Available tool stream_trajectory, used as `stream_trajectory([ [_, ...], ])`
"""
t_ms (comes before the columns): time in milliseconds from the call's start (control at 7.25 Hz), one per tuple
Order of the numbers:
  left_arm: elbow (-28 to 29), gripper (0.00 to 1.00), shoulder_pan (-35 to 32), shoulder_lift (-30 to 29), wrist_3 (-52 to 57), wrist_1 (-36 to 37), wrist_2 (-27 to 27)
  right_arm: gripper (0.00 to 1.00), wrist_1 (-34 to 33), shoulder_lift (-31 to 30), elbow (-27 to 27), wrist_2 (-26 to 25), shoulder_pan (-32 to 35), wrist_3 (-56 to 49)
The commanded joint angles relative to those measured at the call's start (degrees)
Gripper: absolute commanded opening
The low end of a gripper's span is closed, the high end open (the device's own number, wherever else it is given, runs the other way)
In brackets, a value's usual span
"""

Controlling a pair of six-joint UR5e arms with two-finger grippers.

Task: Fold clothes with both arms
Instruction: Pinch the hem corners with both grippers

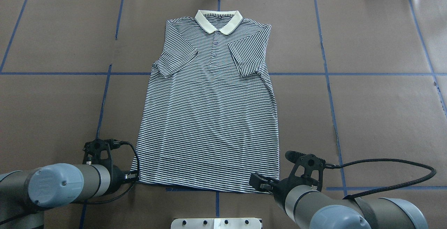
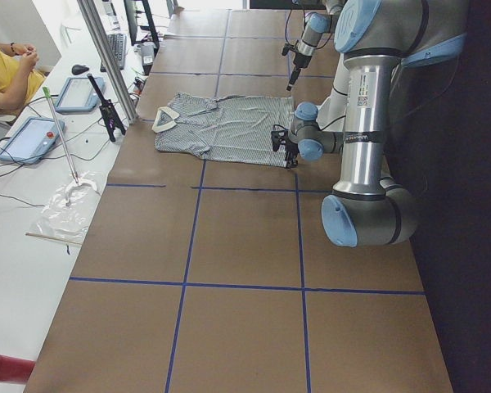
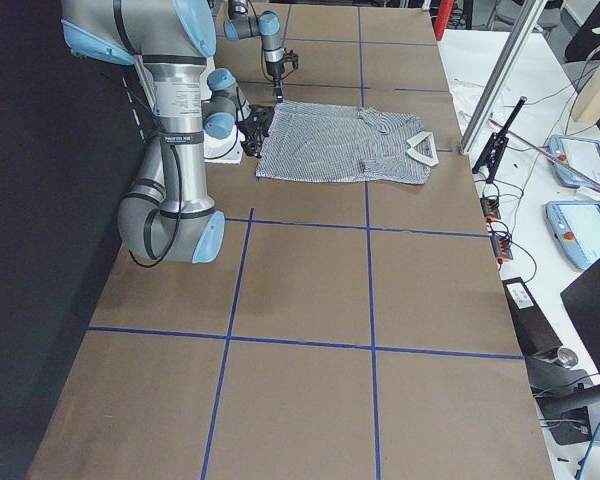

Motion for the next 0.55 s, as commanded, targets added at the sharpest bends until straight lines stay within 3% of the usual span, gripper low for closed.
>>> stream_trajectory([
  [0,0.1,0.46,0.1,-0.1,0.1,0.0,-0.1,0.96,0.1,0.0,0.0,0.0,0.1,0.0],
  [414,0.1,0.41,0.2,-0.1,0.1,0.0,0.0,0.96,0.0,-0.1,0.0,0.0,0.1,0.0],
])
